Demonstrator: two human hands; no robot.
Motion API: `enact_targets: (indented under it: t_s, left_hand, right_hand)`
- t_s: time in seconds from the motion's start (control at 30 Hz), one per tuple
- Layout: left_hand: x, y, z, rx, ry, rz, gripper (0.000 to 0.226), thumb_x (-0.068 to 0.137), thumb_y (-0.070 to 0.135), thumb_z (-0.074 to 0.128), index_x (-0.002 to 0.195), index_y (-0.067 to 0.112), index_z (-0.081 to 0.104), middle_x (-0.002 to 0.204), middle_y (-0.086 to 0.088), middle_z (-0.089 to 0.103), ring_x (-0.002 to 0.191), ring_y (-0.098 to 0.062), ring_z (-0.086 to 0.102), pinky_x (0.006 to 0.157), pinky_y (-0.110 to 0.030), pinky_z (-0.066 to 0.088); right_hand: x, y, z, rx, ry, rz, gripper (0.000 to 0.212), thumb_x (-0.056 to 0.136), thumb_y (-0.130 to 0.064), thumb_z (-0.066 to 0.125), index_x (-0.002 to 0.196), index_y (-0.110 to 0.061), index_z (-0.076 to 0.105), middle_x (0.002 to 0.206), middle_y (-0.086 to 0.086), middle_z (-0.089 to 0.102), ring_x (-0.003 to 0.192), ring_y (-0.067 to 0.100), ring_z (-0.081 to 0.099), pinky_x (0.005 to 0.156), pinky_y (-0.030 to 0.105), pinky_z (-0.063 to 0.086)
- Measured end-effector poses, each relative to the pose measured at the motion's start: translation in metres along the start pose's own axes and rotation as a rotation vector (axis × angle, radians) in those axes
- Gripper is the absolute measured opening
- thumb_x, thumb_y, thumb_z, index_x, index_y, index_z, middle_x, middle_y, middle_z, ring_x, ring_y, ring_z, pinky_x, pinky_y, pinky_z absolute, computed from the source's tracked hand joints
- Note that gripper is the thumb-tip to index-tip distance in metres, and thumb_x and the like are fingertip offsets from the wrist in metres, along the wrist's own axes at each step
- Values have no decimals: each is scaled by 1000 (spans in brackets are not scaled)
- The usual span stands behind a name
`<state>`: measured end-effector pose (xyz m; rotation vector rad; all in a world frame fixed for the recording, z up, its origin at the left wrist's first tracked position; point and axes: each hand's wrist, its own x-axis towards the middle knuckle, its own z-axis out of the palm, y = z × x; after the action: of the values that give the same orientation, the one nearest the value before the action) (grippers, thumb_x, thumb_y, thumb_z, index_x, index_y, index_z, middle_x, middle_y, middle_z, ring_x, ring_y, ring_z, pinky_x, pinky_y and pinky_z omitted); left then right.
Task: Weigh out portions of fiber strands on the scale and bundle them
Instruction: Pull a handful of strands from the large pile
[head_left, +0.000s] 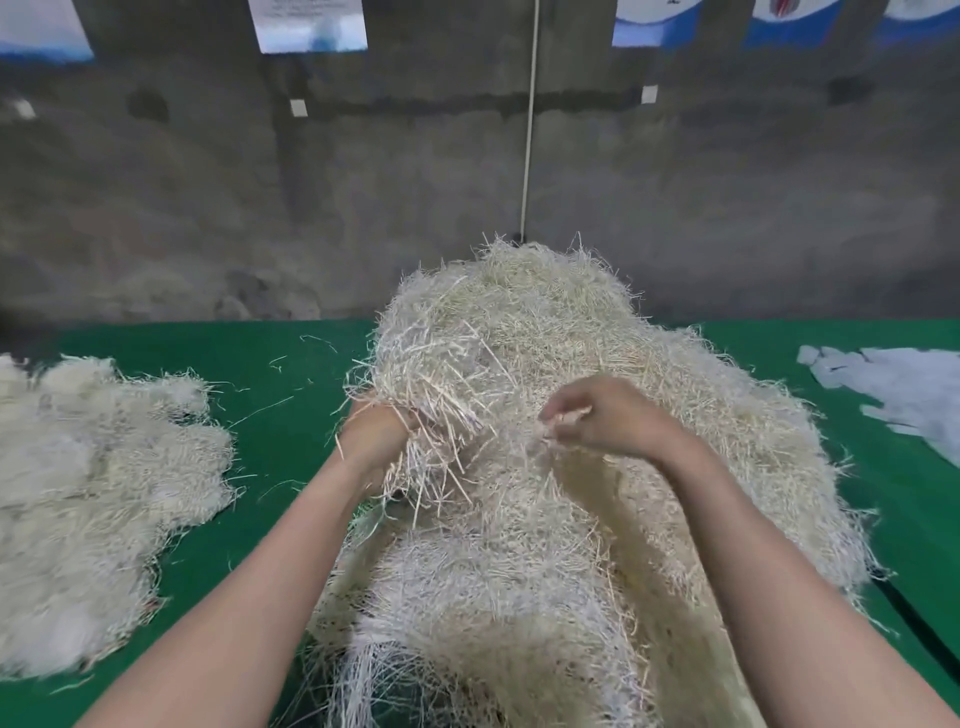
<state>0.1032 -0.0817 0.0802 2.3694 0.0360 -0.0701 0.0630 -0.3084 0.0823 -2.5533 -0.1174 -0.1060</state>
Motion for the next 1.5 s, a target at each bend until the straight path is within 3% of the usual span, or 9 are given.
enact_targets:
  t_s: [0.1, 0.2, 0.37, 0.57, 0.73, 0.9, 1.13, 1.33, 1.5]
  left_hand:
    - [-10, 1, 2, -125, 38, 28, 32, 92, -2, 44, 65, 15, 45, 69, -3, 44, 52, -12, 47, 45, -21, 41]
    - [-25, 5, 5, -311, 139, 224, 35, 82, -17, 43, 61, 11, 47, 57, -1, 46, 36, -3, 43, 35, -14, 34]
    - [-64, 21, 13, -348, 237, 425, 49, 92, 10, 54, 139, 5, 39, 139, -12, 44, 132, -18, 41, 112, -27, 29]
    - [-102, -7, -17, -397, 24, 718, 73, 78, 2, 62, 137, 36, 37, 147, 5, 32, 135, -10, 31, 108, -15, 29]
    - [-111, -35, -58, -1133, 295, 277, 32, 84, 21, 60, 115, 26, 61, 117, 3, 66, 101, -13, 56, 97, -36, 44]
    - [-124, -50, -72, -1057, -231, 67, 62, 71, 83, 41, 125, 54, 47, 128, 20, 55, 118, -9, 54, 107, -54, 31]
    - [-134, -103, -78, -1515, -222, -46, 53, 83, 59, 50, 102, 15, 73, 102, -13, 72, 93, -27, 69, 67, -37, 57]
    - [-124, -158, -87, -1444, 213, -447, 23, 98, 27, 46, 104, 10, 60, 93, -12, 60, 73, -18, 63, 46, -30, 50]
    - [-125, -164, -88, -1005, 85, -258, 76, 77, 26, 69, 138, -5, 35, 137, -21, 45, 124, -27, 49, 98, -36, 40]
  right_hand:
    - [-4, -39, -25, 469, 454, -52, 26, 85, -33, 64, 109, -25, 61, 114, -4, 61, 101, 9, 59, 89, 38, 52]
    - [-18, -74, -8, 820, 151, -146, 97, 65, -66, 64, 145, -47, 11, 155, -13, 8, 137, 10, 18, 106, 43, 25]
    - [-27, -113, 47, 892, 218, -27, 111, 43, -74, 73, 135, -62, 12, 156, -3, 16, 137, 17, 26, 109, 45, 28]
    - [-25, -109, 46, 1287, 350, 367, 92, 71, -48, 75, 143, -13, 29, 138, 18, 46, 120, 36, 51, 98, 53, 45]
    - [-35, -134, 47, 1251, 331, 309, 98, 71, -52, 73, 147, -11, 24, 143, 15, 41, 126, 35, 45, 104, 51, 39]
    - [-35, -186, 76, 1296, 232, 367, 79, 78, -47, 70, 139, -7, 39, 135, 15, 51, 121, 33, 50, 103, 48, 41]
    - [-54, -225, 161, 675, 445, 78, 68, 85, -20, 62, 143, -25, 26, 147, -5, 28, 123, 9, 38, 102, 38, 39]
    - [-97, -233, 218, 378, 283, -178, 81, 66, -79, 46, 135, -40, 27, 139, -18, 12, 123, -5, 4, 110, 35, 11]
    - [-97, -224, 195, 723, 123, -10, 117, 57, -58, 77, 141, -54, -3, 154, -14, -11, 143, 14, 3, 113, 46, 16]
